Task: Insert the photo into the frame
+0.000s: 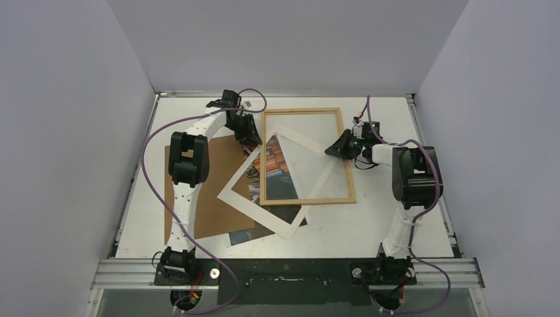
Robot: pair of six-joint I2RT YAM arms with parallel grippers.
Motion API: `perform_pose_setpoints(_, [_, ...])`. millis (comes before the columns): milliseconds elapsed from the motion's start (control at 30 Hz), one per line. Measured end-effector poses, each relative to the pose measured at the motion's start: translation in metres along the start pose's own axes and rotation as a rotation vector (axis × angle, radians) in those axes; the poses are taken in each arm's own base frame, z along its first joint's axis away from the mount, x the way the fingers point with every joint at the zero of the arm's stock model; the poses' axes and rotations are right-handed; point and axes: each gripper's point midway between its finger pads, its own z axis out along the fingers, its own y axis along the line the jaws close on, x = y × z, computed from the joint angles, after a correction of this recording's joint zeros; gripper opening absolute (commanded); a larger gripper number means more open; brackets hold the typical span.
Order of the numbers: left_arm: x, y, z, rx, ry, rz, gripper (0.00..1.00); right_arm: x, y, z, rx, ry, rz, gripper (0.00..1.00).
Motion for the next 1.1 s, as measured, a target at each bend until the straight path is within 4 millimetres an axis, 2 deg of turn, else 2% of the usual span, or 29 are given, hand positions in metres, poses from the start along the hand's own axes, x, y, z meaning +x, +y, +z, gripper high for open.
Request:
perform_pose_setpoints(400, [-0.001,0.0,0.0,0.003,-0.001,-0.001,0.26,-0.002,0.038,-0.017,-0.067,-0.057,-0.19,0.0])
perform_pose_setpoints(1100, [-0.002,0.0,0.0,0.009,0.004,-0.006,0.26,0.0,0.067,-0.037,-0.159,-0.133,-0.28,0.0])
